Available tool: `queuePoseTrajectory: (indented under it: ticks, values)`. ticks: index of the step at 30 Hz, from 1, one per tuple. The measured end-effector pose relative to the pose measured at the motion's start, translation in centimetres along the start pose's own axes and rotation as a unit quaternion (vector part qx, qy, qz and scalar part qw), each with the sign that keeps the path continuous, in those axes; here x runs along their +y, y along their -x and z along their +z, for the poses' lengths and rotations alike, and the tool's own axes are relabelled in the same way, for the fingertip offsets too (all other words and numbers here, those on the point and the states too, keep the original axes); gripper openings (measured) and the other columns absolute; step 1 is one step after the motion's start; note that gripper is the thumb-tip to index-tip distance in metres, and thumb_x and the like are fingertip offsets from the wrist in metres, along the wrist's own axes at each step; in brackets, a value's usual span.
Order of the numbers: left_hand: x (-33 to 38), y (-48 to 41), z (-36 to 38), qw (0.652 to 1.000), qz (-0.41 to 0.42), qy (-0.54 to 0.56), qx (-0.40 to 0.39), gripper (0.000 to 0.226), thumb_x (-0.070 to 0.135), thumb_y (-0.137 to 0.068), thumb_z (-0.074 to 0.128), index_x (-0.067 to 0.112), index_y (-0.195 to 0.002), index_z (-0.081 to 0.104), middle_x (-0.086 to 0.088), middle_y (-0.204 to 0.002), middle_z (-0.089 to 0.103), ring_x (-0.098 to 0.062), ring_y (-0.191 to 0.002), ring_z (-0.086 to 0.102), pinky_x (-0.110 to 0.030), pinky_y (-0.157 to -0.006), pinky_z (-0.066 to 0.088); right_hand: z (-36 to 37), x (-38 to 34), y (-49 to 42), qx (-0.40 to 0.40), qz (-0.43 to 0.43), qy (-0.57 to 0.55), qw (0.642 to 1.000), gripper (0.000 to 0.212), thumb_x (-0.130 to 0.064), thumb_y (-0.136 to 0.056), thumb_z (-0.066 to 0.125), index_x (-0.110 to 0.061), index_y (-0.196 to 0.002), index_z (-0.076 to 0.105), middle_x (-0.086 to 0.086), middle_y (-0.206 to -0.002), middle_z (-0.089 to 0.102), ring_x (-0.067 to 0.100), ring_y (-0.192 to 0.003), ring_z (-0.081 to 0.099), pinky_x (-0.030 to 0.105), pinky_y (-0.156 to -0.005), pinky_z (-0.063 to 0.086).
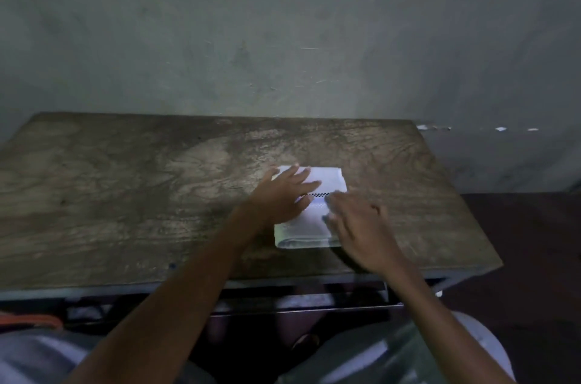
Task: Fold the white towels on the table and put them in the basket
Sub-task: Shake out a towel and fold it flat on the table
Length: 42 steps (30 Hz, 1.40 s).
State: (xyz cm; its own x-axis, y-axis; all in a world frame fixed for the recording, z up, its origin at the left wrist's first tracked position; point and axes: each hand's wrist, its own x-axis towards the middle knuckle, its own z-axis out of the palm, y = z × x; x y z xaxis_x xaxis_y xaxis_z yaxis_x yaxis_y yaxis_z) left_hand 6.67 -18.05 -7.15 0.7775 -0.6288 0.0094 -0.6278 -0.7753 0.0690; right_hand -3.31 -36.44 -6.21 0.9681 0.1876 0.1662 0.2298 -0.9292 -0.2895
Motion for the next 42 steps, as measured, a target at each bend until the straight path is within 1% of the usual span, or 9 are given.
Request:
queuePoseTrajectory:
  ticks: [4, 7, 10, 15, 18, 22, 30, 34, 42]
  values:
    - [-1.1, 2.2, 1.1, 0.999, -0.028, -0.015, 0.021, 0.051, 0.05, -0.092, 0.025, 0.039, -0.138, 0.041, -0.001, -0.149, 0.038, -0.023, -0.132, 0.041, -0.045, -0.097, 0.036, 0.7, 0.1, -0.1, -0.089, -0.024, 0.115, 0.989, 0.055, -0.038, -0.091, 0.024, -0.017, -0.133, 0.052, 0.001, -0.146, 0.045, 0.024, -0.134, 0.044, 0.057, -0.097, 0.034]
    - [-0.7, 4.5, 1.6, 0.989, -0.059, -0.057, 0.121, 0.045, 0.048, -0.084, 0.038, 0.032, -0.117, 0.064, -0.006, -0.114, 0.067, -0.031, -0.09, 0.065, -0.037, -0.069, 0.045, -0.3, 0.7, -2.9, -0.184, -0.027, 0.134, 0.973, 0.057, -0.028, -0.093, 0.045, -0.024, -0.147, 0.027, -0.009, -0.159, 0.013, 0.018, -0.148, 0.006, 0.058, -0.111, 0.005]
    - [1.5, 6.8, 1.4, 0.984, -0.092, -0.056, 0.141, 0.043, 0.046, -0.08, 0.04, 0.026, -0.107, 0.068, -0.006, -0.09, 0.066, -0.031, -0.072, 0.06, -0.034, -0.061, 0.043, -1.1, 0.0, -5.9, -0.188, -0.048, 0.165, 0.967, 0.056, -0.016, -0.092, 0.047, -0.029, -0.144, 0.031, -0.012, -0.158, 0.014, 0.016, -0.148, 0.0, 0.06, -0.111, -0.003]
    - [3.6, 8.4, 0.3, 0.981, -0.149, -0.018, 0.122, 0.047, 0.045, -0.078, 0.034, 0.021, -0.105, 0.065, -0.007, -0.094, 0.064, -0.028, -0.083, 0.061, -0.039, -0.07, 0.046, -1.3, -0.8, -6.8, -0.102, -0.029, 0.118, 0.987, 0.057, -0.014, -0.089, 0.047, -0.029, -0.143, 0.036, -0.007, -0.158, 0.018, 0.013, -0.147, 0.003, 0.054, -0.114, -0.005]
    - [2.4, 7.6, 0.1, 0.985, -0.141, 0.006, 0.095, 0.062, 0.046, -0.085, 0.021, 0.017, -0.129, 0.052, -0.01, -0.133, 0.053, -0.029, -0.116, 0.053, -0.045, -0.086, 0.042, -0.1, -1.1, -4.6, -0.022, 0.015, 0.053, 0.998, 0.051, -0.02, -0.092, 0.038, -0.021, -0.142, 0.035, -0.001, -0.157, 0.024, 0.013, -0.146, 0.011, 0.047, -0.116, 0.002]
    - [0.9, 5.7, 1.2, 0.993, -0.107, 0.046, 0.007, 0.067, 0.051, -0.092, 0.008, 0.016, -0.148, 0.021, -0.006, -0.157, 0.015, -0.021, -0.144, 0.016, -0.048, -0.11, 0.02, 2.5, -0.9, -3.1, -0.099, 0.051, 0.062, 0.992, 0.062, -0.049, -0.097, 0.015, -0.016, -0.15, 0.017, 0.002, -0.16, 0.007, 0.012, -0.147, 0.0, 0.044, -0.115, -0.001]
    - [-1.8, 3.9, 3.5, 0.973, -0.168, 0.152, 0.043, 0.059, 0.048, -0.098, 0.016, 0.021, -0.15, 0.014, 0.0, -0.159, 0.008, -0.016, -0.146, 0.006, -0.045, -0.115, 0.004, 3.0, -1.1, -4.7, -0.147, 0.055, 0.128, 0.979, 0.063, -0.041, -0.096, 0.021, -0.01, -0.151, 0.011, 0.008, -0.16, -0.001, 0.018, -0.147, -0.007, 0.047, -0.116, -0.003]
    - [-1.0, 7.2, 3.4, 0.904, -0.271, 0.254, 0.212, 0.064, 0.047, -0.087, 0.019, 0.012, -0.124, 0.057, -0.013, -0.13, 0.054, -0.03, -0.121, 0.047, -0.042, -0.099, 0.034, 3.0, -2.7, -5.5, -0.1, 0.043, 0.105, 0.988, 0.061, -0.034, -0.096, 0.031, -0.009, -0.149, 0.016, 0.014, -0.159, 0.008, 0.024, -0.147, 0.0, 0.046, -0.117, -0.004]
    - [0.3, 11.8, 2.5, 0.874, -0.308, 0.361, 0.104, 0.039, 0.065, -0.058, 0.035, 0.05, -0.083, 0.06, 0.011, -0.111, 0.044, -0.005, -0.111, 0.031, -0.019, -0.087, 0.011, 5.6, -2.7, -5.9, -0.107, 0.04, 0.084, 0.99, 0.066, -0.061, -0.093, 0.012, -0.03, -0.151, 0.007, 0.016, -0.159, -0.003, 0.027, -0.147, -0.005, 0.056, -0.114, -0.002]
